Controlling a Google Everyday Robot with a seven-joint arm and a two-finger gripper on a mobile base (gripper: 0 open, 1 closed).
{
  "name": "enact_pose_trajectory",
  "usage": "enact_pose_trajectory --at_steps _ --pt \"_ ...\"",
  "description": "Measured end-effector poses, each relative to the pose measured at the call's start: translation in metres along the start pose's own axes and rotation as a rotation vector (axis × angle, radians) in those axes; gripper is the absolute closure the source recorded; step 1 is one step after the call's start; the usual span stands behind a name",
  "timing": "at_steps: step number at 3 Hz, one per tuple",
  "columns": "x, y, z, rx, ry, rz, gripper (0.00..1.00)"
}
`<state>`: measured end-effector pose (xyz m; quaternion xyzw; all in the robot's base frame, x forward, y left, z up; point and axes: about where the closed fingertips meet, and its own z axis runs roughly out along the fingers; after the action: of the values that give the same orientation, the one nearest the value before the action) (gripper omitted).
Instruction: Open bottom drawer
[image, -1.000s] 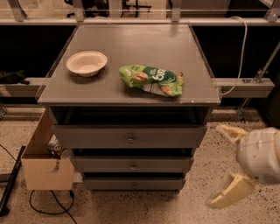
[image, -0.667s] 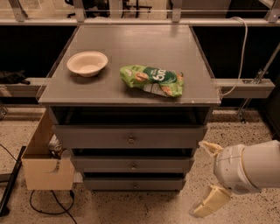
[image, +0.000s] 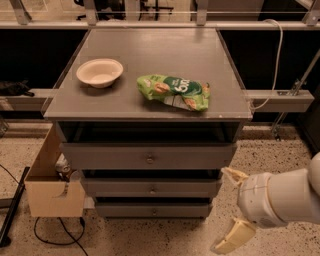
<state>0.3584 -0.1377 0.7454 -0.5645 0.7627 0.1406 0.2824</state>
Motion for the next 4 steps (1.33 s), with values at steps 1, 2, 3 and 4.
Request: enact_pose_trajectory --at_steps 1,2,3,4 --pt "0.024 0.004 0.045 -0.012 0.03 -0.022 0.0" --pt "0.054 -0.003 0.084 0.007 0.052 -0.051 0.0" --pt "0.074 -0.021 0.11 0.063 0.082 -0.13 0.0" --pt "0.1 -0.054 0.119 0.129 0.163 -0.202 0.0"
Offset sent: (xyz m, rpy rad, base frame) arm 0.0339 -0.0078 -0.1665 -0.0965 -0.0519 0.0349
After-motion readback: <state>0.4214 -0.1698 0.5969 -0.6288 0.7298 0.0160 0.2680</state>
